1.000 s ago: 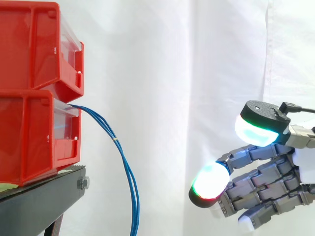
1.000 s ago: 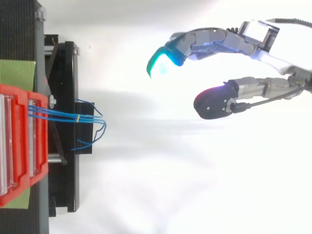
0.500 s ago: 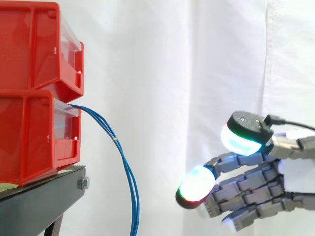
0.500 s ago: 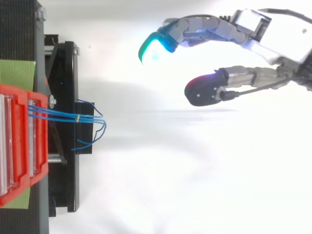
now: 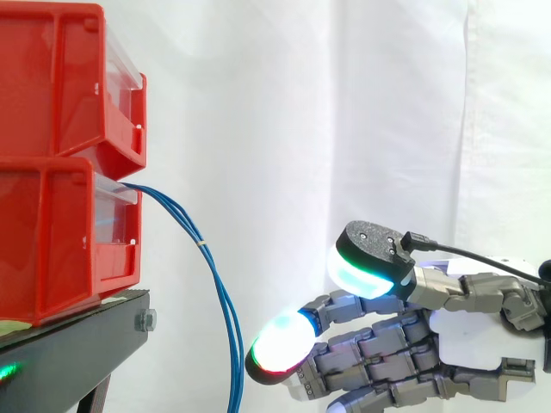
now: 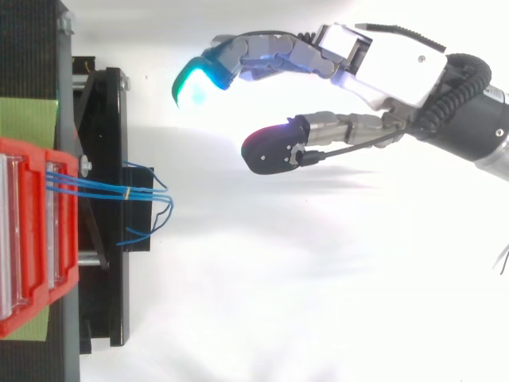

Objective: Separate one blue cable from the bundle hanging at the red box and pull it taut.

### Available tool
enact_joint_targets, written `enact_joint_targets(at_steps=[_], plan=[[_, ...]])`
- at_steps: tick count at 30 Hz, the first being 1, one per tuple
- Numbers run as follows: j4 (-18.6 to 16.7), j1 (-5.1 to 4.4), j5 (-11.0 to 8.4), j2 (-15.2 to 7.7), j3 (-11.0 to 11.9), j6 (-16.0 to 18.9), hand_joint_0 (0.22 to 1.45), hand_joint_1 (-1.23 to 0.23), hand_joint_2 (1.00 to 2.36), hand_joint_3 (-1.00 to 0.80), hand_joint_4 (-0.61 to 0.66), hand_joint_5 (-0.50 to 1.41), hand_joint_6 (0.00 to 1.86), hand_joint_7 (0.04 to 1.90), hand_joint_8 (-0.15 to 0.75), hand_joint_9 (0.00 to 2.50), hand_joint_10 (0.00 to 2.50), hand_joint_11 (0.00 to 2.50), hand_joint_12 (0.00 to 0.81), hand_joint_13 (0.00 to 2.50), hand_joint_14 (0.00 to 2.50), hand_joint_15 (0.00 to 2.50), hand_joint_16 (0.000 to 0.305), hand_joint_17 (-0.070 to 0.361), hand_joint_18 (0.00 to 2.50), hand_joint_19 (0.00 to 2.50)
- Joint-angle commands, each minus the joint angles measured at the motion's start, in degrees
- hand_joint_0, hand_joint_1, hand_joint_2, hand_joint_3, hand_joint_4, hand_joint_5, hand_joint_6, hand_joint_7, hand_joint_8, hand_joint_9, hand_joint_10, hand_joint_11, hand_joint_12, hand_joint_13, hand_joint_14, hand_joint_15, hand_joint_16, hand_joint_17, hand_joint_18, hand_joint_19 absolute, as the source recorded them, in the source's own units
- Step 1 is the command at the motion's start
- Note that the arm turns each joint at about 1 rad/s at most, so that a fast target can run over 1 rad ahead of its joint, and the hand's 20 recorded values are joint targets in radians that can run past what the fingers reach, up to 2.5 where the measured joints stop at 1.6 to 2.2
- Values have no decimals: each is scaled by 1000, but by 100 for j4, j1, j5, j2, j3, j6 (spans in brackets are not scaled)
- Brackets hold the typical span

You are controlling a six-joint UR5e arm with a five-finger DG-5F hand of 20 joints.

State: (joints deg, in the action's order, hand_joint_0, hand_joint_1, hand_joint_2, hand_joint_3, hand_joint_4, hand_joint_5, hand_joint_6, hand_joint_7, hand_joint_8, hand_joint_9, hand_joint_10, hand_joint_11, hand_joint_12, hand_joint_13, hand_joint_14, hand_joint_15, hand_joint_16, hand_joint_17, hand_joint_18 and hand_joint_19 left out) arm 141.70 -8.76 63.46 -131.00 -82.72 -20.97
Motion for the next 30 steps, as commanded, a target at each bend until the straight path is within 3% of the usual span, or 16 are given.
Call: enact_joint_targets(at_steps=[1,12,15,16,17,25,30], plan=[[-160,-11,61,-13,10,-65,543,-479,1000,-500,221,-224,503,804,261,344,7,213,347,232,5,142,50,113,316,498],[-336,-47,70,-13,10,-276,543,-477,1000,-500,224,-223,503,804,261,350,8,215,347,232,6,142,50,113,316,497],[-344,-11,79,-250,177,-214,543,-477,1000,-500,224,-222,503,802,260,353,9,221,347,235,6,153,50,113,320,497],[-283,6,176,-523,450,-29,543,-476,1000,-500,225,-222,503,803,260,353,8,221,348,239,7,147,50,113,321,497],[-257,-3,185,-549,450,6,544,-476,1000,-500,225,-222,503,805,260,356,8,223,349,244,5,148,50,113,321,497],[-151,-11,228,-549,450,32,543,-476,1000,-500,227,-222,503,806,262,358,7,215,348,248,6,153,50,113,325,505],[-450,-11,352,-549,450,23,542,-470,1000,-500,228,-221,503,803,264,360,8,223,348,250,7,146,50,114,329,507]])
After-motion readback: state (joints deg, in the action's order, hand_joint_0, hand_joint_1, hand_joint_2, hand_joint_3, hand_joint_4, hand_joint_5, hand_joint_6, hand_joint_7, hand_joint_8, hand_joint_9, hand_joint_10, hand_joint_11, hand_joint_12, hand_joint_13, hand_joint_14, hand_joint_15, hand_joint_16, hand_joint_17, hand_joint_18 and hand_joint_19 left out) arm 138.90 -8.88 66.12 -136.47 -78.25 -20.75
